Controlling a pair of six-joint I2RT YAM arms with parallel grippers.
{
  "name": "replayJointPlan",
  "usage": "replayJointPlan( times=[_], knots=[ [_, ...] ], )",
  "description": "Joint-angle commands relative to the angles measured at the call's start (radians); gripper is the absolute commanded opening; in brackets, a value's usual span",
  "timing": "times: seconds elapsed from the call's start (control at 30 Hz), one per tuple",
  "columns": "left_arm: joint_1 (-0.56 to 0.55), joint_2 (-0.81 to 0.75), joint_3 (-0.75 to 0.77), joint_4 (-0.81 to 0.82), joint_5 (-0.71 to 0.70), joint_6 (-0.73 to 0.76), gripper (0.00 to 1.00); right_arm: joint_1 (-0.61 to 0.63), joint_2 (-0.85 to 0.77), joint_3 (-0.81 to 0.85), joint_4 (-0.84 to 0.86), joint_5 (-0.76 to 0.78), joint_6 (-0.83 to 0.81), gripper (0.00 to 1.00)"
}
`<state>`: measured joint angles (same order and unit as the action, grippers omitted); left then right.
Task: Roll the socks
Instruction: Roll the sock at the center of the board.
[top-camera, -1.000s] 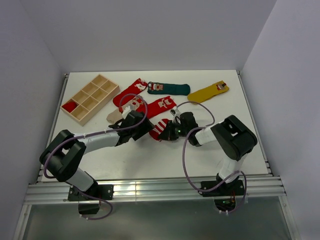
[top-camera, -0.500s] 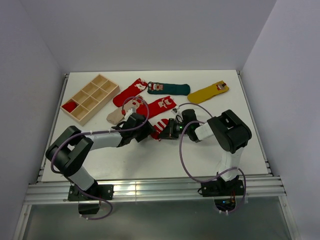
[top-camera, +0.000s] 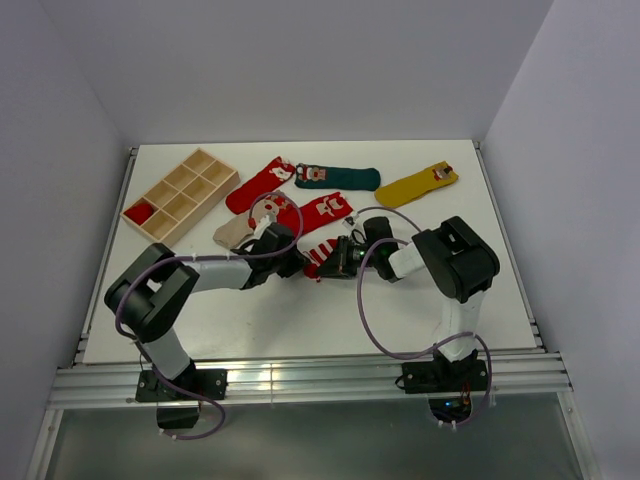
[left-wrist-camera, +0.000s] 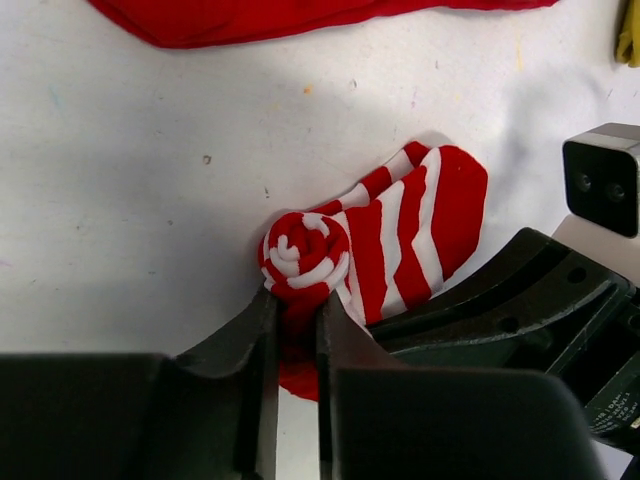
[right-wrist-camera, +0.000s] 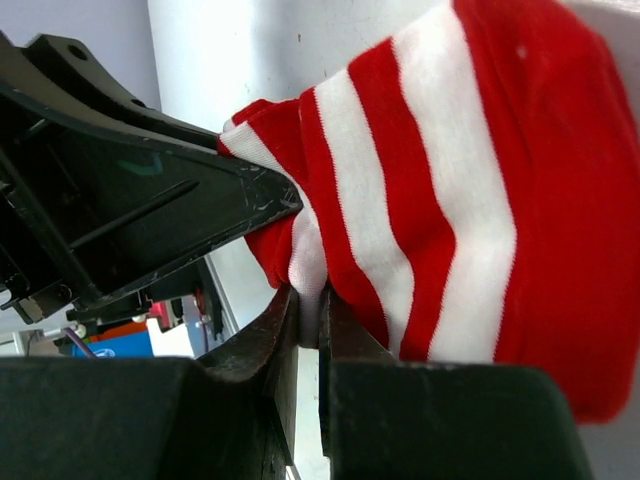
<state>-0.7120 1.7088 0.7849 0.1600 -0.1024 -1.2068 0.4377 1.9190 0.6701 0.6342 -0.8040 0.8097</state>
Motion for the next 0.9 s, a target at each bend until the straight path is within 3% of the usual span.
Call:
replayJointPlan(
  times=[0.0, 0.1, 0.2, 0.5, 0.87],
  knots=[
    [0.0, 0.037, 0.016, -0.065, -0.028, 0.019, 0.12, -0.004, -0.009, -0.007, -0.117, 0.086, -0.067, 0.04],
    [0.0, 0.037, 0.031, -0.1, -0.034, 0.029, 0.01, -0.002, -0.067, -0.02, -0.169, 0.149, -0.148, 0.13],
    [0.0, 0.038, 0.05, -0.137, -0.034, 0.041, 0.0, 0.028, -0.171, -0.023, -0.252, 0.236, -0.254, 0.25],
    [0.0, 0.098, 0.16, -0.309, -0.014, 0.107, 0.0, 0.255, -0.439, -0.046, -0.363, 0.802, -0.492, 0.47],
    [0.0, 0.12, 0.201, -0.366, 0.0, 0.148, 0.0, 0.487, -0.388, -0.004, -0.291, 1.091, -0.722, 0.51]
  ],
)
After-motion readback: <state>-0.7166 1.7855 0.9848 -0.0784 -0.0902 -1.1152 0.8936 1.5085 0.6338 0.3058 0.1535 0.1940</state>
